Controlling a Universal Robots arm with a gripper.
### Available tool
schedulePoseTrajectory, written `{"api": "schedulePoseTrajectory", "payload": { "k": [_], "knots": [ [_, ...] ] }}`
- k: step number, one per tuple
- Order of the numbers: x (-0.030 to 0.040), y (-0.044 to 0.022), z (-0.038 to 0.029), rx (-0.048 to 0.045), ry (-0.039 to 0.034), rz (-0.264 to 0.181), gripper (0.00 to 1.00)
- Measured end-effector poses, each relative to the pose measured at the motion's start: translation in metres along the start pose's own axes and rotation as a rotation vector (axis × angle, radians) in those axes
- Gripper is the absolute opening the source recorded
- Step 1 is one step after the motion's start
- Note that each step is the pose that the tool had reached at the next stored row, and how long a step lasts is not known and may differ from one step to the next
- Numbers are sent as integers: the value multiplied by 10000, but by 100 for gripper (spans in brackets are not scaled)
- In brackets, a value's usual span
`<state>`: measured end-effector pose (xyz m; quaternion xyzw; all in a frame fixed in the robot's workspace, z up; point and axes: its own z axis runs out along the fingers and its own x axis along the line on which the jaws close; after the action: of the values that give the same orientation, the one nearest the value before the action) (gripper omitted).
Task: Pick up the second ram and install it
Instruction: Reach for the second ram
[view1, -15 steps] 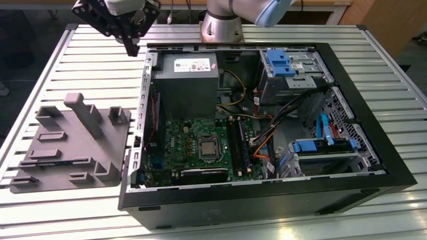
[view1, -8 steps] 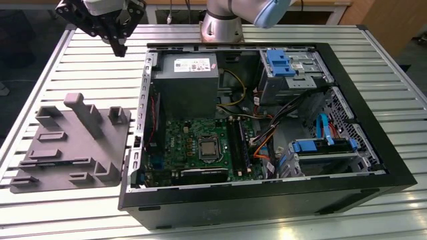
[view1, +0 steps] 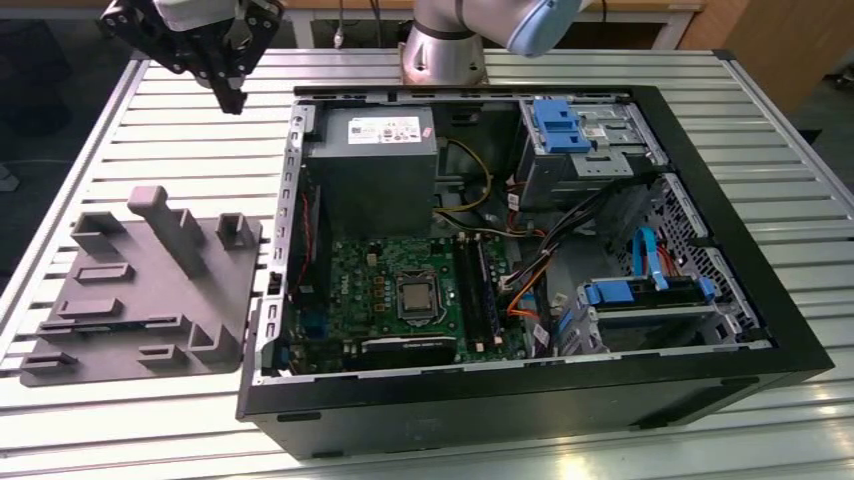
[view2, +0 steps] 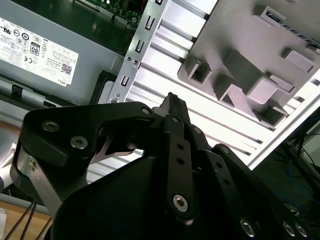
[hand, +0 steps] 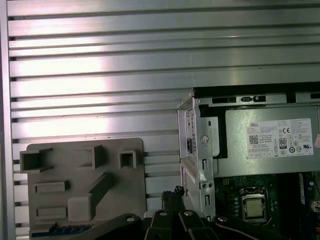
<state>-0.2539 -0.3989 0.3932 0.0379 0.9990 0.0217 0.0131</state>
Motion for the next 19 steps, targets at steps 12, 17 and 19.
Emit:
{"api": "schedulePoseTrajectory", "payload": {
  "k": [12,17,19],
  "knots": [
    [93,-7,-1,-1,-1,1,11],
    [131,-10,-2,0,0,0,11],
    [146,-11,-2,0,0,0,11]
  ]
}}
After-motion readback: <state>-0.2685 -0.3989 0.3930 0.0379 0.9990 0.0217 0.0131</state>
